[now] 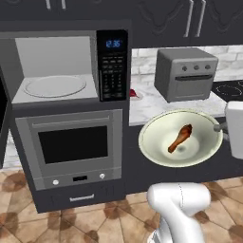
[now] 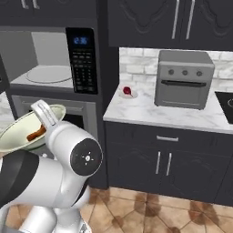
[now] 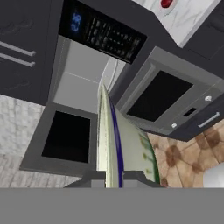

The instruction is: Remove the pear from the bowl and place it on the small plate. Then place the bowl with only the chicken drumstick in the microwave, close the door, and press the start button to microwave the chicken drumstick.

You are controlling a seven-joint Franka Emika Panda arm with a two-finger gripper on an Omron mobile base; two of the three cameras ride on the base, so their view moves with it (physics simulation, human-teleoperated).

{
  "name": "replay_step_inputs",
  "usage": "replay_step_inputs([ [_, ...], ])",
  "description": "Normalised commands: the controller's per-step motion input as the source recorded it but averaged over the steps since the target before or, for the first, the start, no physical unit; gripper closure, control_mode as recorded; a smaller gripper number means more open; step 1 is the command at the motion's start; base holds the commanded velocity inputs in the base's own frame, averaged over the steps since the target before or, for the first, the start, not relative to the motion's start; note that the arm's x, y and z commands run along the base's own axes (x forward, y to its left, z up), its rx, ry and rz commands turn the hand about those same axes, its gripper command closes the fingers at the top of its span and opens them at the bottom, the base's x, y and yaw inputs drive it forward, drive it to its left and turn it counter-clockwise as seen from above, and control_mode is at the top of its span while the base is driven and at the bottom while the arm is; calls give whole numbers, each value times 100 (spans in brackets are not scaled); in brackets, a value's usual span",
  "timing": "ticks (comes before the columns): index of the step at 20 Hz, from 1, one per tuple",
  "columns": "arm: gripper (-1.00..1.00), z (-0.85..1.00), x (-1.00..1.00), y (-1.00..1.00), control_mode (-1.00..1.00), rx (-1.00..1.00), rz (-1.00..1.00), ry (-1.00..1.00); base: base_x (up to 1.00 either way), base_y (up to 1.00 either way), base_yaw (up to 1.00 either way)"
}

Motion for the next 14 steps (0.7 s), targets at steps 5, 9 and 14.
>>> replay_step_inputs([
  [5,100,0,0,0,100,0,0,0,37,36,0],
  [9,100,0,0,0,100,0,0,0,46,26,0],
  [14,100,0,0,0,100,0,0,0,41,52,0],
])
